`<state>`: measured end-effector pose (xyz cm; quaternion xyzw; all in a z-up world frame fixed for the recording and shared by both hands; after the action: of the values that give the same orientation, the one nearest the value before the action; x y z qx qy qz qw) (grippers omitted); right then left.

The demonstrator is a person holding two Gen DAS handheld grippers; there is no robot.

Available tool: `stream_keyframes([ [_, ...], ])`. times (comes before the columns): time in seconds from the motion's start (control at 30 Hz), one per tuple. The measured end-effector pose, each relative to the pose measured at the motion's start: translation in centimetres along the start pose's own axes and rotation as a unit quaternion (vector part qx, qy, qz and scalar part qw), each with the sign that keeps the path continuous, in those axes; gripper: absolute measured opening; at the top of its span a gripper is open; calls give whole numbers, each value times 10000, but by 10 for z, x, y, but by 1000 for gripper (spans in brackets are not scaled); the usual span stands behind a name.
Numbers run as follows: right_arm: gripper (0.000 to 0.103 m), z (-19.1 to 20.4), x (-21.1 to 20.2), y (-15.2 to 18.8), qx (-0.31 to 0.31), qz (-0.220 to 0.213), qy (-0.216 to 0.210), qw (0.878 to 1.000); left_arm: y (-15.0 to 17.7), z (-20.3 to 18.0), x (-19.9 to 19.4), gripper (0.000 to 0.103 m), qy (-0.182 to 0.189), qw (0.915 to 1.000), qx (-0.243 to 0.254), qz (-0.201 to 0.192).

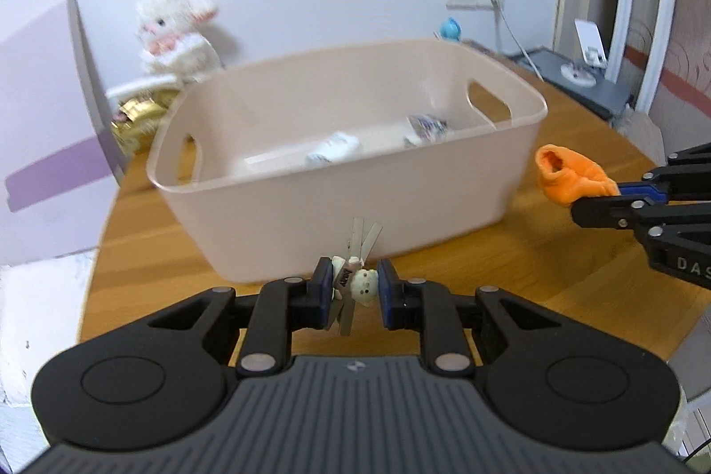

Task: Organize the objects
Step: 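Carry both items over the basket and release them inside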

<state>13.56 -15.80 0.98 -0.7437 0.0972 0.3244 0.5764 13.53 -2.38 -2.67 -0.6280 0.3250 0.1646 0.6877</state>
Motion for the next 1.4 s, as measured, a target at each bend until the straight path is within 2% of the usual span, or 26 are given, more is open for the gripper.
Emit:
stream_keyframes([
  [0.33, 7, -8, -14, -52, 165, -643, 117, 9977, -41, 31, -28, 23, -326, 9982, -3, -512],
  [0.63, 7, -4, 11, -89, 377, -803, 244, 9958, -77, 52, -9, 23, -468, 9970, 114, -609],
  [0.93, 7, -1, 59, -103, 476, -539, 402, 9966, -85, 73, 50, 23, -676, 9976, 23, -155],
  [1.17, 7, -4, 106, -91, 313, 48, 542, 9980, -80, 84, 99, 23, -712, 9964, -41, 448],
  [1.4, 7, -2, 132, -77, 265, 481, 540, 9970, -77, 82, 117, 24, -617, 9948, -33, 807],
])
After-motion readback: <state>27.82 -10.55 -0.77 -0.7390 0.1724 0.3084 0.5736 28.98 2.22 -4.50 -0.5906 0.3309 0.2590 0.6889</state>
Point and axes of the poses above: each gripper's, at about its wrist camera, not at the fingertips, and x roughly the way its jaws point, z to its left, y to its underside, the point moved 6 cm from there along x, roughly the way its jaws point, and after that the axes turned 8 degrees about y, right-handed, at the moved point
